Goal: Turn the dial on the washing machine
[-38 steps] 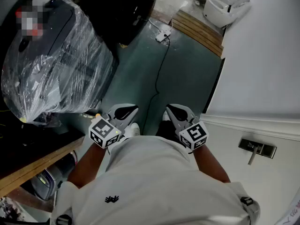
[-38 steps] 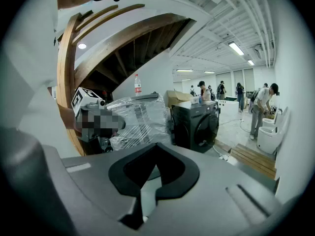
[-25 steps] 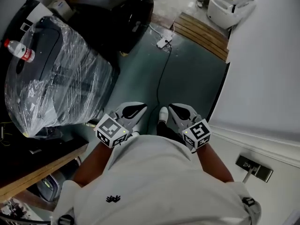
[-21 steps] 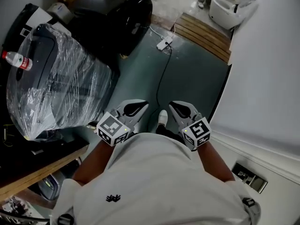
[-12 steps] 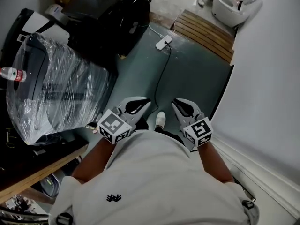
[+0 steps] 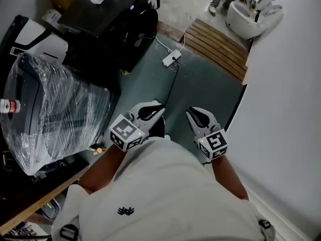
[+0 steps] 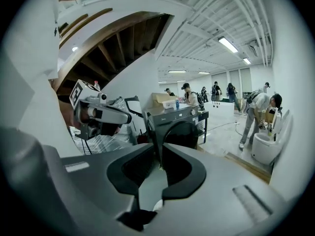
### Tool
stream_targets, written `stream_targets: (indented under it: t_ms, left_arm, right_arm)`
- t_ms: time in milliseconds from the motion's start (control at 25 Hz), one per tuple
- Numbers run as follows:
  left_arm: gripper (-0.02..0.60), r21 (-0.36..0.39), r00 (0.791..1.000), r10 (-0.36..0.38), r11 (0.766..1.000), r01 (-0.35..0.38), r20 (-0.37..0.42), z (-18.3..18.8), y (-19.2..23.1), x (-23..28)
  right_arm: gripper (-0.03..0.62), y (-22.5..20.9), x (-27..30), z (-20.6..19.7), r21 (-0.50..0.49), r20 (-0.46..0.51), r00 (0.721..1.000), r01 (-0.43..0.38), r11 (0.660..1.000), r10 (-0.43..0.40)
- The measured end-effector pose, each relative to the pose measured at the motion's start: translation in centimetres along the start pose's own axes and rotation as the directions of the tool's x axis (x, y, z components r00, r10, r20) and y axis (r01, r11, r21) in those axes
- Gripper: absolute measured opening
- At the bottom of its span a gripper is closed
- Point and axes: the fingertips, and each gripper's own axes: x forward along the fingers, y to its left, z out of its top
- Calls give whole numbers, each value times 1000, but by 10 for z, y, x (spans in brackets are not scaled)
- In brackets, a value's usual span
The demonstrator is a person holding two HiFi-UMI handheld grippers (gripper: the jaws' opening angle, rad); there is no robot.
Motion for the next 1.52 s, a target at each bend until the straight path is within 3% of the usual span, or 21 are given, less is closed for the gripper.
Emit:
stream_targets:
  t_ms: [240,440,600,760,1000,1160,1320,1520]
  left_arm:
    - [58,8,999,2,1000,-2,38,56,87,33]
    - [58,11,998,36,999,-37,49,79,161,40]
    - [58,-8,990,118,993,-118,74,98,207,35]
    - [58,-65,968,230,972,-224,102,105,253,33]
    - [58,-152,893,434,897,-415,122,123,327,50]
    - [58,-211,816,557,826,-523,158,156,364,71]
    - [58,-256,766,625,773,-581,151,171,388,92]
    - [57,-302,668,733,671,-677,130,183,394,105]
  right_arm:
    - [54,-75,72,52,-50,-26,1000,14,999,-15]
    - [61,-120,146,96,-97,-7,1000,13,995,-13]
    - [71,-142,198,125,-150,-10,1000,-24,988,23]
    - [75,-177,255,137,-185,-59,995,-95,978,86]
    - [75,-241,349,170,-248,-109,970,-238,939,217]
    - [75,-287,412,195,-328,-164,940,-339,882,300]
    - [75,-326,478,205,-399,-204,920,-391,830,335]
    - [103,-363,551,196,-446,-258,897,-441,779,360]
